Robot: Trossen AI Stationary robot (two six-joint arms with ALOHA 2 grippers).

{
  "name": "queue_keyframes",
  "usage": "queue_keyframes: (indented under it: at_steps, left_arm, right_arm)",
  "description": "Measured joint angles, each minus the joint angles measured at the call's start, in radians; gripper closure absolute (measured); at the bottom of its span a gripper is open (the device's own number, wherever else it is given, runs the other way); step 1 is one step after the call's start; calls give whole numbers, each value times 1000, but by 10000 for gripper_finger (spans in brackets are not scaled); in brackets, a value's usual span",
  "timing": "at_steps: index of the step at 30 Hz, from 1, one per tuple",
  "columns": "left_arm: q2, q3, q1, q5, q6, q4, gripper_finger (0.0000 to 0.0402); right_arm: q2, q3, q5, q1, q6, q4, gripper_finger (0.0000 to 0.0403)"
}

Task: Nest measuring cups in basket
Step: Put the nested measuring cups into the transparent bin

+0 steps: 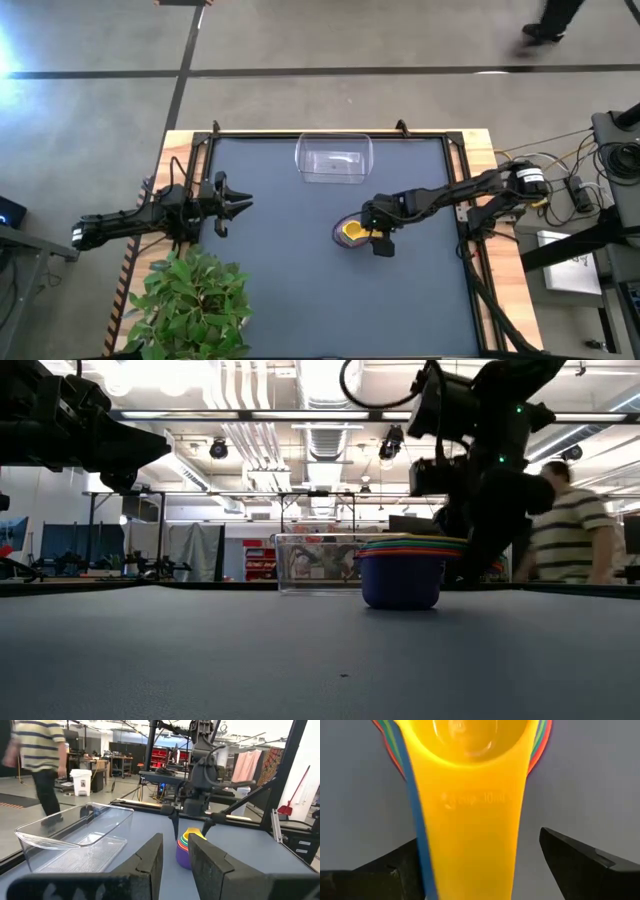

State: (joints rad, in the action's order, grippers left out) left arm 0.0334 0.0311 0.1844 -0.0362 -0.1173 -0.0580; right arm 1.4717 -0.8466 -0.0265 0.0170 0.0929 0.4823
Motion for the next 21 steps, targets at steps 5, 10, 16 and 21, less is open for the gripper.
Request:
queue_keyframes:
  at_steps: [5, 10, 16, 21]
  left_arm:
    - [1, 0, 0, 0, 0, 0, 327]
    - [0, 0, 0, 0, 0, 1, 327]
    - [0, 0, 0, 0, 0, 0, 327]
    - [0, 0, 0, 0, 0, 0, 327]
  right_arm:
    - [53, -10, 0, 0, -21, 0, 107]
    - [70, -11, 0, 0, -26, 4, 189]
    - [30, -11, 1, 0, -22, 6, 292]
    - [-20, -12, 1, 0, -23, 8, 292]
